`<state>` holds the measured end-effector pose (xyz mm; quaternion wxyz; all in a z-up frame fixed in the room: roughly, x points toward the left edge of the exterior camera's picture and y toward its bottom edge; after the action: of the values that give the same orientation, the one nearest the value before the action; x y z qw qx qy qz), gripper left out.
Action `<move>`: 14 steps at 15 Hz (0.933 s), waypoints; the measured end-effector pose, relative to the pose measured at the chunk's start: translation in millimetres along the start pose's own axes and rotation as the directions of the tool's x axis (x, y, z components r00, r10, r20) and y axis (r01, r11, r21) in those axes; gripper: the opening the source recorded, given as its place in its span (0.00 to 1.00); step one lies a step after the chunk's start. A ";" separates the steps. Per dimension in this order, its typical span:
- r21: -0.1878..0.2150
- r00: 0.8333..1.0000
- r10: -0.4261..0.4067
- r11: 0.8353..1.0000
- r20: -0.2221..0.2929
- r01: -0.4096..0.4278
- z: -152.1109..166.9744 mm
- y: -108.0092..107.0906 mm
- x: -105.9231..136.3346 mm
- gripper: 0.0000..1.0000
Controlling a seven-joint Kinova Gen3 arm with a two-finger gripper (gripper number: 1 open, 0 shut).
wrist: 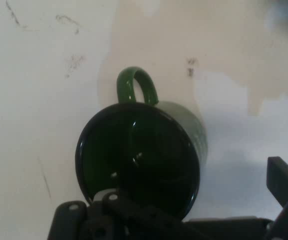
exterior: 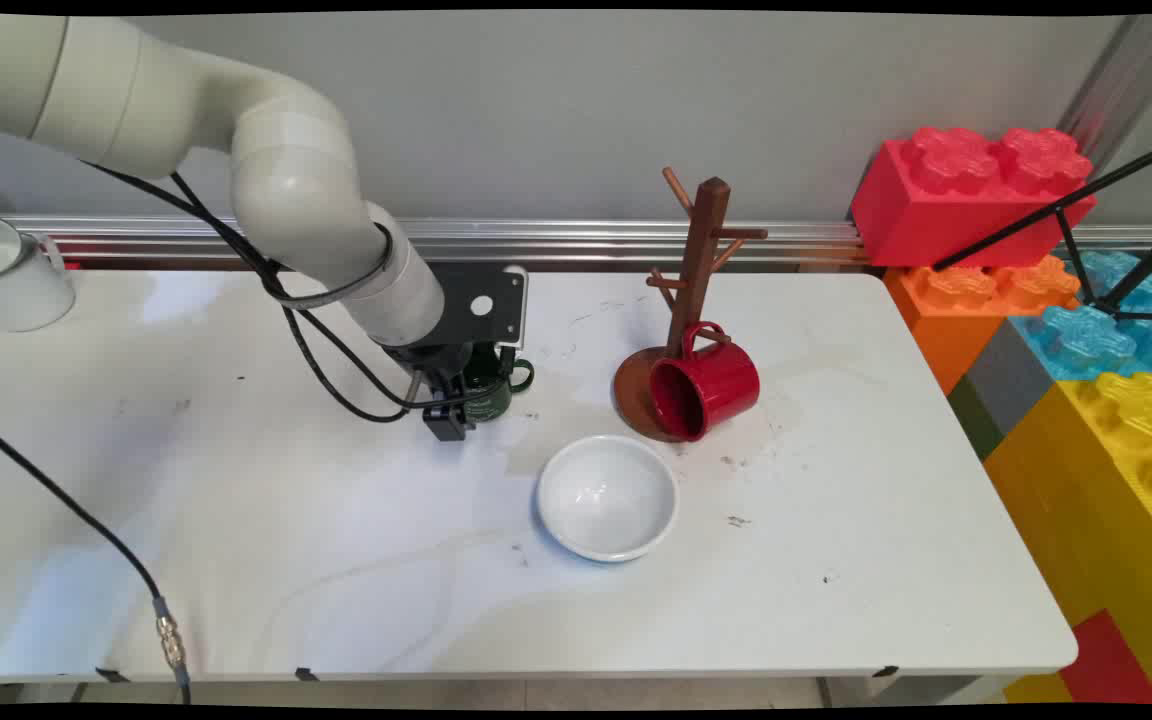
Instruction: Pick up the red mug from the rack
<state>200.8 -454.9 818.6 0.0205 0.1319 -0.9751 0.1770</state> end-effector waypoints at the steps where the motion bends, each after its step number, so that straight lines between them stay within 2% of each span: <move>1: -0.004 1.000 -0.009 1.000 -0.008 0.009 -2.1 -1.2 0.3 1.00; 5: -0.035 0.998 -0.046 0.998 -0.052 0.044 -22.9 -8.7 0.4 1.00; 8: -0.078 0.994 -0.058 0.996 -0.090 0.051 -45.5 -10.8 -6.2 1.00; 11: -0.142 0.987 -0.080 0.988 -0.140 0.060 -75.7 -12.5 -28.2 1.00; 14: -0.187 0.980 -0.104 0.980 -0.169 0.072 -94.9 -13.5 -49.6 1.00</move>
<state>251.5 -421.3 907.8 0.1274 0.1563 -0.9745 0.0983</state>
